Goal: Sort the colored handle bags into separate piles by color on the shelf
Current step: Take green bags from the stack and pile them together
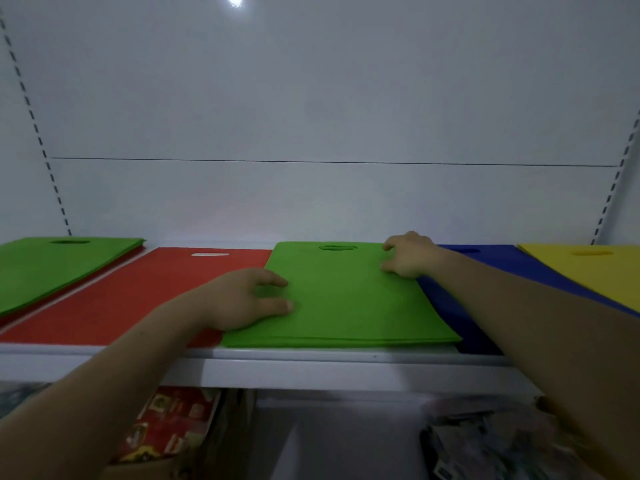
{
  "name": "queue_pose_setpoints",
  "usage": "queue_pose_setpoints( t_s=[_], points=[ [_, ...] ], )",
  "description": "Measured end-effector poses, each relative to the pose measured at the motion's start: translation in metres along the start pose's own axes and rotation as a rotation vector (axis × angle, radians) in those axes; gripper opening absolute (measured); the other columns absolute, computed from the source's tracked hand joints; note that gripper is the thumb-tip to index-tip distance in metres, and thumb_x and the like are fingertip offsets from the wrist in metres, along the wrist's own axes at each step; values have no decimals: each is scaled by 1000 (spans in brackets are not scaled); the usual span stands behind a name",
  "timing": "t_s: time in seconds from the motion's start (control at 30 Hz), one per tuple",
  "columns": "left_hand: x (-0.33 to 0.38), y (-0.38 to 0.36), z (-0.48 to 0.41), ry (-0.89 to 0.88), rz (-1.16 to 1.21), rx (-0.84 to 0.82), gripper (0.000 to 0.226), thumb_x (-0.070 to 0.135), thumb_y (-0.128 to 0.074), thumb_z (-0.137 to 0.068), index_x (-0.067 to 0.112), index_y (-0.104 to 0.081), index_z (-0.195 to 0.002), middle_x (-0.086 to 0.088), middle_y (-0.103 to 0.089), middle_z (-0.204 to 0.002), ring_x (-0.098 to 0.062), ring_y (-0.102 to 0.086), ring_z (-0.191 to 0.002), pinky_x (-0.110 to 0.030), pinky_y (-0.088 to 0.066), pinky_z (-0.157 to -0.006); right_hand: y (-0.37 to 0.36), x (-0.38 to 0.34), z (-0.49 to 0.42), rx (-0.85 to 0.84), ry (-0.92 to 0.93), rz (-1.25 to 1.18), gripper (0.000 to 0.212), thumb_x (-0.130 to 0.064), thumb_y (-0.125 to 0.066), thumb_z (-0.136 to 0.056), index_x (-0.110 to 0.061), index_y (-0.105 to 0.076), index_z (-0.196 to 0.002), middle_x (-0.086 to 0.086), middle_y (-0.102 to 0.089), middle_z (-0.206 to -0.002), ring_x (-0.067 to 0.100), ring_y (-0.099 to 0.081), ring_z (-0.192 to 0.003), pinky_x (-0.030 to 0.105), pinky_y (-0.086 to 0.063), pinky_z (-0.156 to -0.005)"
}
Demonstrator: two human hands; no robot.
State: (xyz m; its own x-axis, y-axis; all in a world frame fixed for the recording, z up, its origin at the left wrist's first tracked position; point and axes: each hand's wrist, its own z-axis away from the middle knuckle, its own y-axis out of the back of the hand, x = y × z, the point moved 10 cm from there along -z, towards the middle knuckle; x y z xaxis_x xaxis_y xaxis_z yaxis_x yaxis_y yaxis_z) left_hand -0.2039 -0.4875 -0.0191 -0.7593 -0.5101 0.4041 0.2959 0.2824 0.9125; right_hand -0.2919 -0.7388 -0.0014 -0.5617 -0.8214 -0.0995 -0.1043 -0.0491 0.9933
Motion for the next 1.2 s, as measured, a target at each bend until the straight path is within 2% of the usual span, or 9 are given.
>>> queue_pose_setpoints(
  t_s=[0.07, 0.13, 0.2, 0.37, 0.6, 0.93, 1.07, 1.2],
  points=[
    [6, -8, 9, -24, -4, -81, 78, 69, -58, -70, 34, -43, -138, 5, -28, -153, -12, -29, -138, -23, -19, -109, -6, -5, -1, -47, 35, -42, 62, -50, -48, -94, -20, -34, -147, 11, -29, -151, 29, -34, -135, 34, -31, -107],
    [8, -14, 18, -28, -20, -142, 114, 96, -44, -42, 39, -37, -141, 9, -19, -156, -10, -22, -141, -24, -15, -111, -15, -12, 0, -104, 69, -22, 64, -54, -44, -95, -18, -34, -147, 8, -30, -153, 26, -32, -138, 32, -28, -109],
    [8, -19, 26, -33, -37, -189, 135, 103, -35, -22, 42, -31, -143, 14, -13, -156, -8, -20, -141, -25, -15, -112, -18, -14, 0, -117, 78, 6, 64, -55, -43, -95, -17, -35, -146, 8, -31, -153, 24, -32, -138, 31, -27, -109],
    [9, -23, 37, -52, -120, -233, 139, 102, -35, -20, 44, -22, -145, 17, -7, -157, -9, -16, -142, -31, -17, -113, -19, -16, 2, -121, 91, 11, 65, -55, -41, -95, -17, -34, -147, 7, -31, -153, 24, -31, -138, 31, -27, -109],
    [11, -20, 45, -49, -111, -180, 137, 103, -31, -21, 43, -26, -144, 16, -12, -156, -7, -18, -141, -25, -16, -109, -20, -20, 8, -130, 121, 33, 66, -59, -40, -94, -17, -38, -144, 8, -36, -150, 25, -36, -135, 32, -30, -107],
    [10, -26, 46, 14, -121, -231, 133, 101, -37, -26, 46, -18, -146, 17, -4, -157, -10, -13, -143, -34, -15, -114, -27, -17, 6, -146, 118, 63, 72, -61, -35, -94, -11, -32, -147, 10, -29, -154, 26, -31, -139, 34, -28, -111],
    [12, -23, 46, 41, -95, -234, 140, 101, -40, -20, 43, -18, -146, 16, -5, -157, -10, -14, -143, -30, -15, -112, -22, -18, 4, -132, 134, 80, 71, -59, -34, -95, -10, -32, -147, 12, -31, -152, 27, -33, -137, 33, -30, -108],
    [16, -9, 43, 79, -26, -124, 140, 102, -39, -20, 41, -24, -146, 12, -15, -156, -11, -23, -140, -24, -19, -108, -5, -26, -1, -55, 179, 40, 72, -58, -37, -95, -9, -29, -147, 12, -30, -153, 27, -32, -137, 33, -30, -109]
  ],
)
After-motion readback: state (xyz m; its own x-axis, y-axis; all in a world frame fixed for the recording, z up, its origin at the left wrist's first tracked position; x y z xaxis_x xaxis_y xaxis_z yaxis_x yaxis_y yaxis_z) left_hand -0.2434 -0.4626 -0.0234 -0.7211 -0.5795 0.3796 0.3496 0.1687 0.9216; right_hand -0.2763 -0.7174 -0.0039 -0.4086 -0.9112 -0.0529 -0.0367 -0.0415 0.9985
